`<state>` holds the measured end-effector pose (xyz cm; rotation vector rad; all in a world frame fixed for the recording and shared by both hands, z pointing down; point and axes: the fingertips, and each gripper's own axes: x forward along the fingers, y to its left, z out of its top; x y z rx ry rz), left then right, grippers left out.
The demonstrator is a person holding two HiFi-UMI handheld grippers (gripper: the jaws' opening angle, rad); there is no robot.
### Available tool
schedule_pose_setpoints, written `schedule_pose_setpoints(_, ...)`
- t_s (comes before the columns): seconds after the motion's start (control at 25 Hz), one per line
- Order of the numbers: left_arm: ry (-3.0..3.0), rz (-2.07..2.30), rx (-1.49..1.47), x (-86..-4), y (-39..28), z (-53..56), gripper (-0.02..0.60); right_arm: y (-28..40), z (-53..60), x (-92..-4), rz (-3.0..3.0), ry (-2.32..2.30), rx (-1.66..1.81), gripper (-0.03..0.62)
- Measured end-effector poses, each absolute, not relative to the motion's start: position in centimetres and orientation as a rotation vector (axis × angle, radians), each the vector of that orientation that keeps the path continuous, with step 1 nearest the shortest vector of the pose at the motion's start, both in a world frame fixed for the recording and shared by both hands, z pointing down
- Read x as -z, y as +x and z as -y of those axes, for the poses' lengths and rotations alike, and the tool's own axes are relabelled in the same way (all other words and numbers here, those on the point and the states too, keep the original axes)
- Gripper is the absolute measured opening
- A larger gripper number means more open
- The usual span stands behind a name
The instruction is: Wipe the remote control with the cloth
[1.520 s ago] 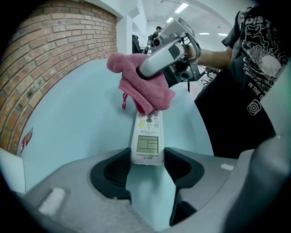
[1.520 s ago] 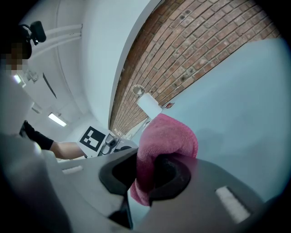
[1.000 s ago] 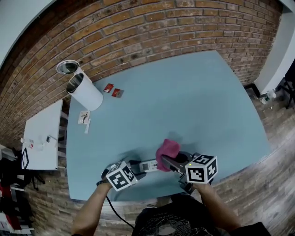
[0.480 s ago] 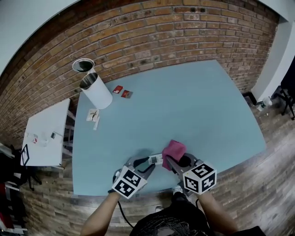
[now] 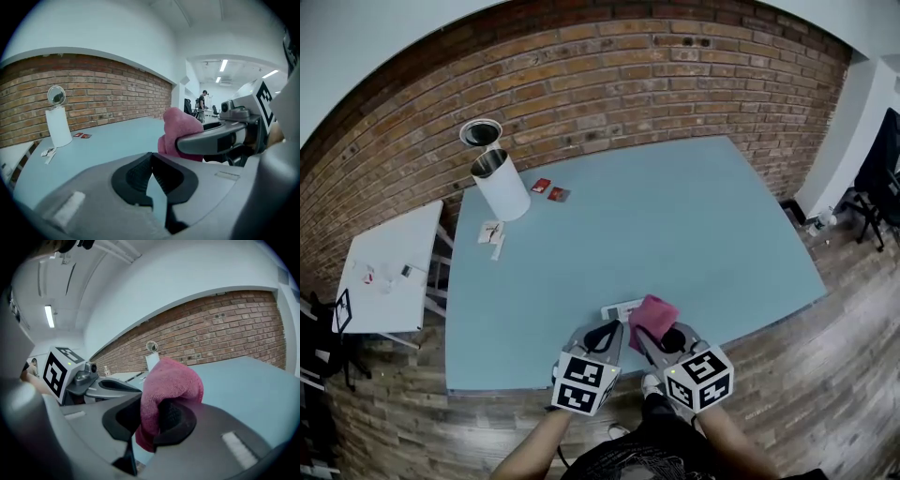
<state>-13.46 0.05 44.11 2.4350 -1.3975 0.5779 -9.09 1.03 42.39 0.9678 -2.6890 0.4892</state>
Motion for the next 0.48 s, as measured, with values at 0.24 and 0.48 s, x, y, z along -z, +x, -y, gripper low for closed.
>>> schedule_pose_setpoints(0.24, 2.408, 1.465, -0.569, -43.6, -13.5, -1.9, -0.006, -8.4, -3.2, -41.9, 2.675, 1.036, -0.469, 0.060)
schedule_pose_setpoints(0.48, 2.415, 1.464, -0.570, -43.5, -12.6, -3.6, -0.006, -8.3, -4.9, -42.0, 2.663, 1.043, -0.452, 0.060)
